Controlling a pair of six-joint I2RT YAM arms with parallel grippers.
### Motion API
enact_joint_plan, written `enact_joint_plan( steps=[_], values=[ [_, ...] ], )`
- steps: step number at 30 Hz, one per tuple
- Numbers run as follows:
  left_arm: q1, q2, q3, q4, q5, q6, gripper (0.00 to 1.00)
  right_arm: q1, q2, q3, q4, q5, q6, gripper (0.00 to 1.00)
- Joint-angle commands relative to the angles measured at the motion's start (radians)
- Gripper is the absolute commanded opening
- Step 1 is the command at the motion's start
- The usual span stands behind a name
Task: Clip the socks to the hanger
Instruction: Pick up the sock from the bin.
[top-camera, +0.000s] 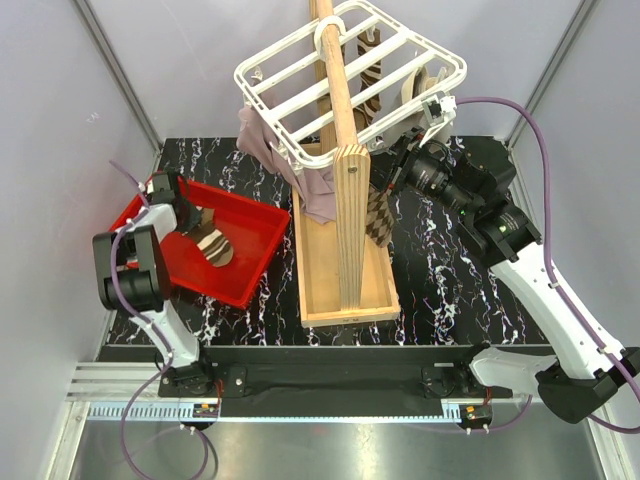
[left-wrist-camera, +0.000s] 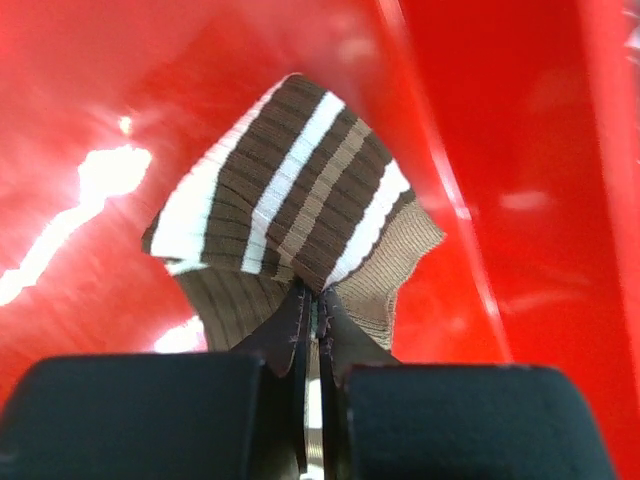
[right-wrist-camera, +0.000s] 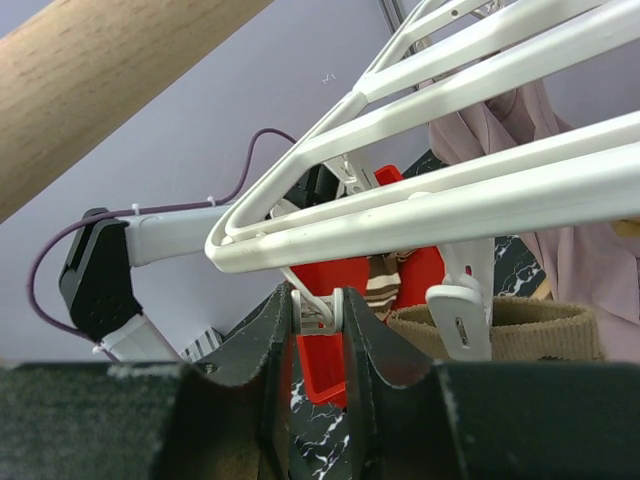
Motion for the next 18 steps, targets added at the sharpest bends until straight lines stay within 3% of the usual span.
enact_joint_plan(
  steps=[1, 3, 13, 16, 18],
  values=[
    [-0.006, -0.152, -0.035, 0.098, 0.162, -0.011, 0.00, -0.008, -0.017, 0.009, 0.017, -0.014, 0.006, 0.00],
    [-0.011, -0.231, -0.049, 0.095, 0.224, -0.031, 0.00, -0.008, -0.017, 0.009, 0.011, -0.017, 0.005, 0.00],
    [-0.055, -0.627, -0.256, 0.241, 0.831, -0.125, 0.00, -0.008, 0.020, 0.043, -0.026, -0.057, -0.043, 0.00],
    [-0.132, -0.791, -0.332, 0.351, 0.839, -0.158, 0.00, -0.008, 0.034, 0.042, -0.011, -0.054, -0.018, 0.00],
    [-0.198, -0.882, -0.403, 0.419, 0.792, -0.262, 0.00, -0.008, 0.039, 0.020, 0.028, -0.050, 0.017, 0.00]
  ],
)
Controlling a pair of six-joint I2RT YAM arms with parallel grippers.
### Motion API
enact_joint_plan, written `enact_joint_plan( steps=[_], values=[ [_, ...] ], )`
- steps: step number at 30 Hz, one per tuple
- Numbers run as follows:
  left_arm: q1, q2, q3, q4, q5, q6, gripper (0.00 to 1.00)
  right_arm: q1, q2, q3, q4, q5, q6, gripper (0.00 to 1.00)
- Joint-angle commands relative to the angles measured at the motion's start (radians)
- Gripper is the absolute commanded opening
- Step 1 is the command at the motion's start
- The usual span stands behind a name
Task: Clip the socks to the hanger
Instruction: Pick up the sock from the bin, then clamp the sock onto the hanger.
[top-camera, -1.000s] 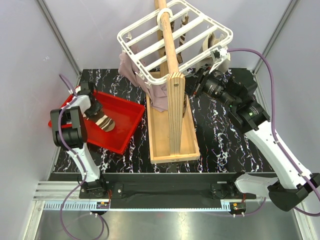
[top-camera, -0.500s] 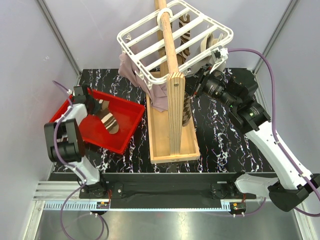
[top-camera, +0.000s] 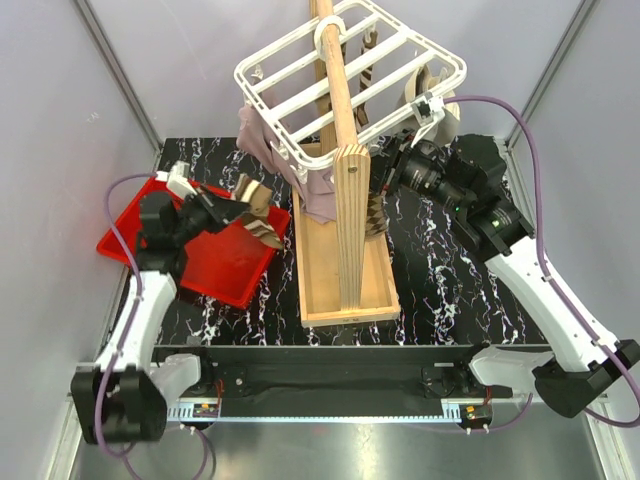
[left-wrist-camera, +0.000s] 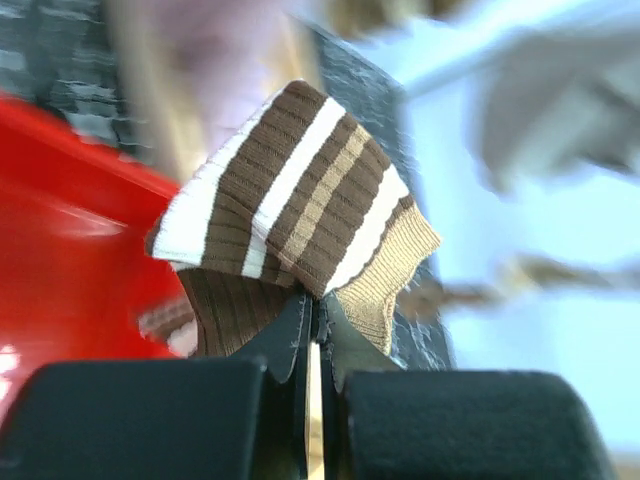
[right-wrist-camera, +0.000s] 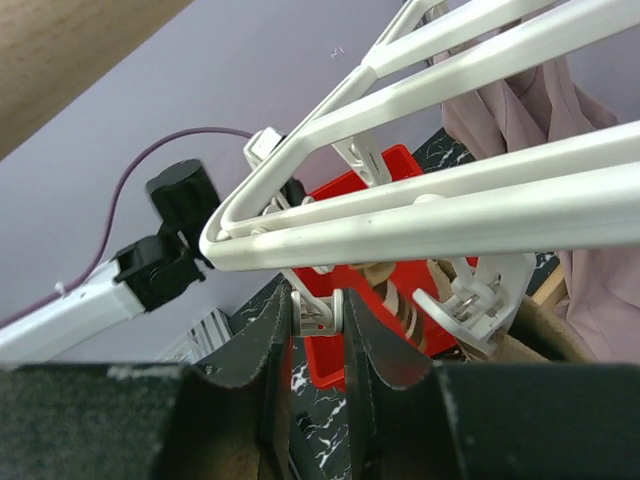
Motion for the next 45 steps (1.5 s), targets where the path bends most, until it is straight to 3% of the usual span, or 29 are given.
enact_joint_plan(
  steps=[1, 5, 9, 18, 29, 45],
  values=[
    [-0.107, -0.175, -0.073, 0.238, -0.007, -0.151, 0.00, -0.008, 0.011, 0.006, 0.058, -0.004, 0.035, 0.00],
    [-0.297, -0.310, -0.035, 0.190, -0.249, -0.174, 0.00, -0.008, 0.049, 0.009, 0.096, -0.021, 0.075, 0.00],
    [-0.399, -0.283, 0.035, 0.141, -0.354, -0.168, 0.00, -0.008, 0.071, 0.032, 0.102, -0.027, 0.100, 0.00],
    [-0.631, -0.253, 0.045, 0.182, -0.635, -0.128, 0.00, -0.008, 0.089, 0.052, 0.099, -0.020, 0.121, 0.00],
    [-0.740, -0.183, 0.131, 0.173, -0.705, -0.056, 0.00, -0.008, 0.083, 0.049, 0.084, -0.033, 0.113, 0.00],
    [-0.750, -0.214, 0.172, 0.121, -0.676, 0.028, 0.00, -0.008, 0.065, 0.054, 0.061, -0.026, 0.087, 0.00]
  ],
)
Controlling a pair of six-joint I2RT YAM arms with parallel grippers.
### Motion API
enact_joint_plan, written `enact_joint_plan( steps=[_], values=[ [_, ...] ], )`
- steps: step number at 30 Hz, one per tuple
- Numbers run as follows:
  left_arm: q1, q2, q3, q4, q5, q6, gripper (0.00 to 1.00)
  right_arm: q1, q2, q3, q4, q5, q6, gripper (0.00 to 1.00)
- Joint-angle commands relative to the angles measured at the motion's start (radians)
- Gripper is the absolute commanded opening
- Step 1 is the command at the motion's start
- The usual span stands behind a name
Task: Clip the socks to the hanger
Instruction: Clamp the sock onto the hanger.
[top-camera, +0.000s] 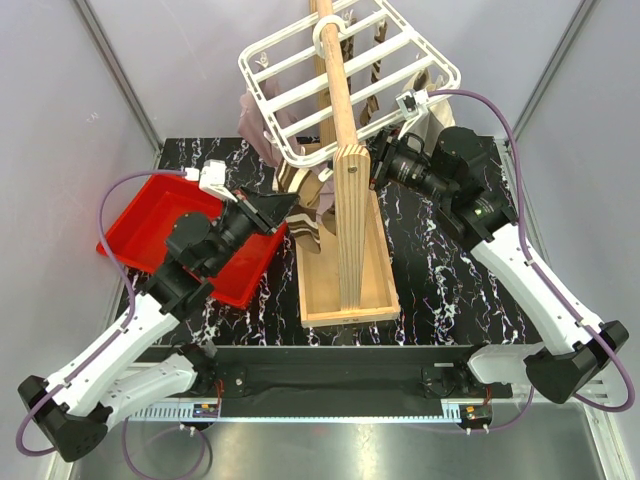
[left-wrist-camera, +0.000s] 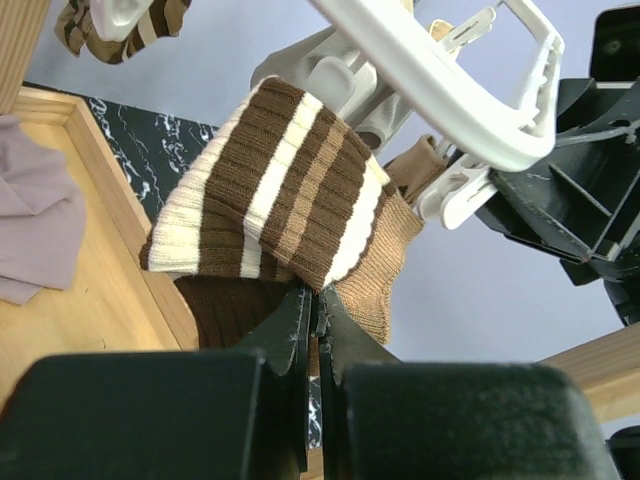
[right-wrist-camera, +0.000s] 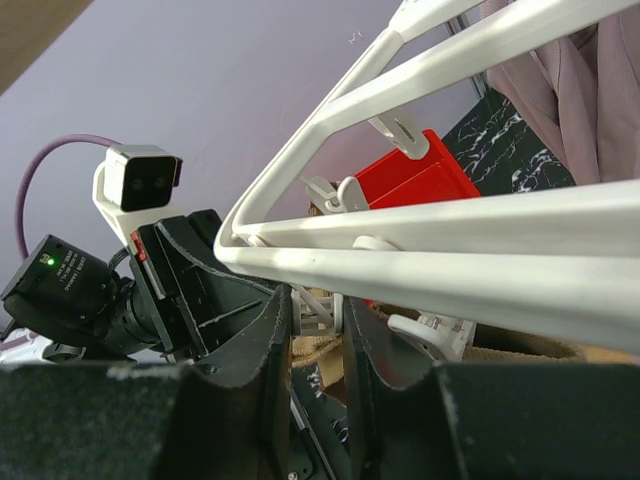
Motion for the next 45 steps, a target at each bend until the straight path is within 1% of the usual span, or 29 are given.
enact_joint_plan(
  steps=[1, 6, 13, 18, 22, 27, 38, 45],
  values=[
    [-0.006, -0.007, 0.066, 0.049, 0.014, 0.035, 0.00, -0.008, -0.020, 0.040, 0.006, 0.013, -0.020, 0.00],
    [-0.006, 0.009, 0.074, 0.059, 0.031, 0.028, 0.00, -0.008, -0.018, 0.048, 0.003, 0.011, -0.023, 0.00],
    [-0.006, -0.008, 0.071, 0.042, 0.031, 0.035, 0.00, -0.008, -0.021, 0.049, 0.001, 0.019, -0.028, 0.00],
    [-0.006, -0.004, 0.058, 0.044, 0.096, 0.040, 0.00, -0.008, -0.020, 0.059, 0.003, 0.019, -0.033, 0.00],
    [-0.006, -0.001, 0.051, 0.045, 0.126, 0.049, 0.00, -0.008, -0.017, 0.057, -0.002, 0.017, -0.034, 0.00],
    [-0.007, -0.011, 0.044, 0.085, 0.153, 0.060, 0.00, -0.008, -0.014, 0.056, -0.002, 0.019, -0.037, 0.00],
    [-0.007, -0.010, 0.040, 0.073, 0.167, 0.057, 0.00, -0.008, -0.008, 0.063, -0.005, 0.024, -0.046, 0.00],
    [-0.007, -0.045, 0.028, 0.059, 0.149, 0.072, 0.00, -0.008, -0.004, 0.063, -0.008, 0.019, -0.048, 0.00]
  ],
)
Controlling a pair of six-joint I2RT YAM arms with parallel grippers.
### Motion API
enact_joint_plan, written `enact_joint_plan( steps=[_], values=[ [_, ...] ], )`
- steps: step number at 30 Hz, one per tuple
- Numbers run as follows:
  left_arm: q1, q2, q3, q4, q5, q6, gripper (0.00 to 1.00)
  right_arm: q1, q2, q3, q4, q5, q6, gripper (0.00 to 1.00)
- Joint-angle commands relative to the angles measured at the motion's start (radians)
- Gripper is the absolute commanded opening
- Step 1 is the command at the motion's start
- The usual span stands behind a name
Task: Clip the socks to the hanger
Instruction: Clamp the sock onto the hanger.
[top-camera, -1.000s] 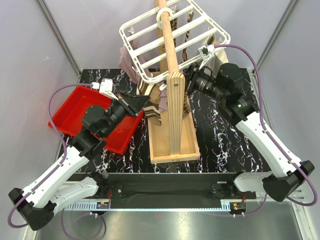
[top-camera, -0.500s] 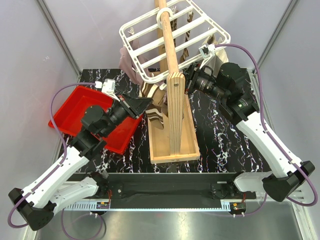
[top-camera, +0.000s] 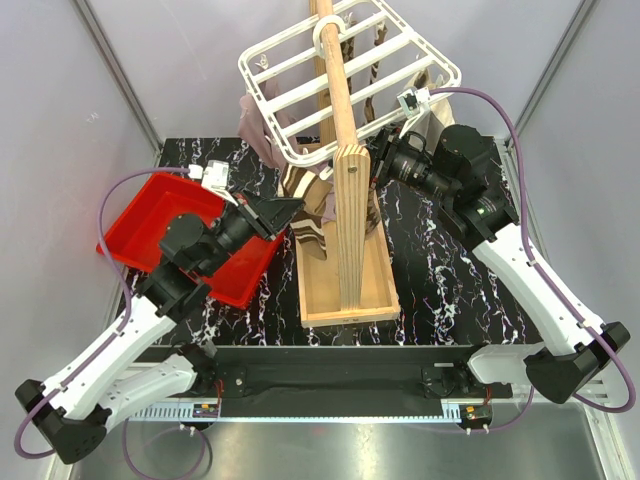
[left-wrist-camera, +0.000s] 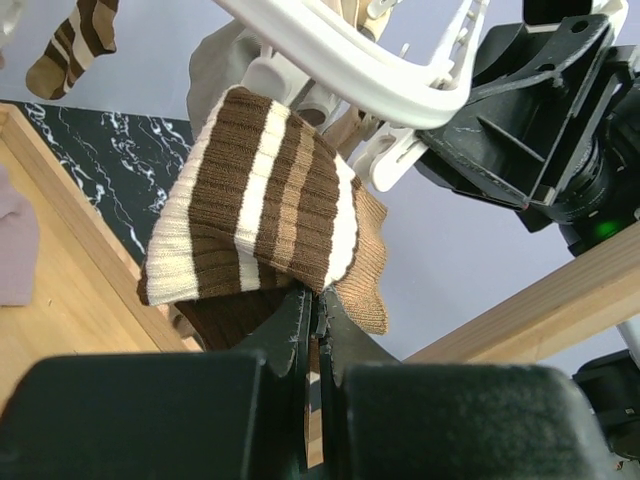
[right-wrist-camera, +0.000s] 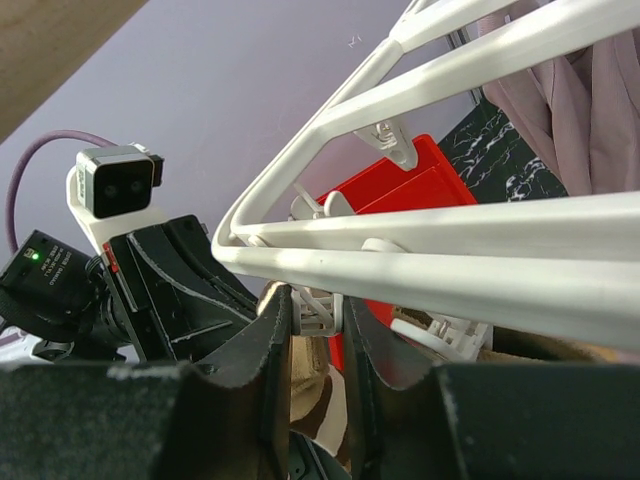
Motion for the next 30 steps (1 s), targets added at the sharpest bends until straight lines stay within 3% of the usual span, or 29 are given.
enact_joint_plan(
  steps=[1, 30],
  values=[
    [-0.006, -0.032, 0.010, 0.048, 0.004, 0.030, 0.00, -0.008, -0.004, 0.039, 0.016, 0.012, -0.020, 0.00],
    [-0.006, -0.034, 0.004, 0.021, -0.025, 0.040, 0.00, -0.008, -0.031, 0.046, 0.014, 0.017, -0.018, 0.00]
  ],
)
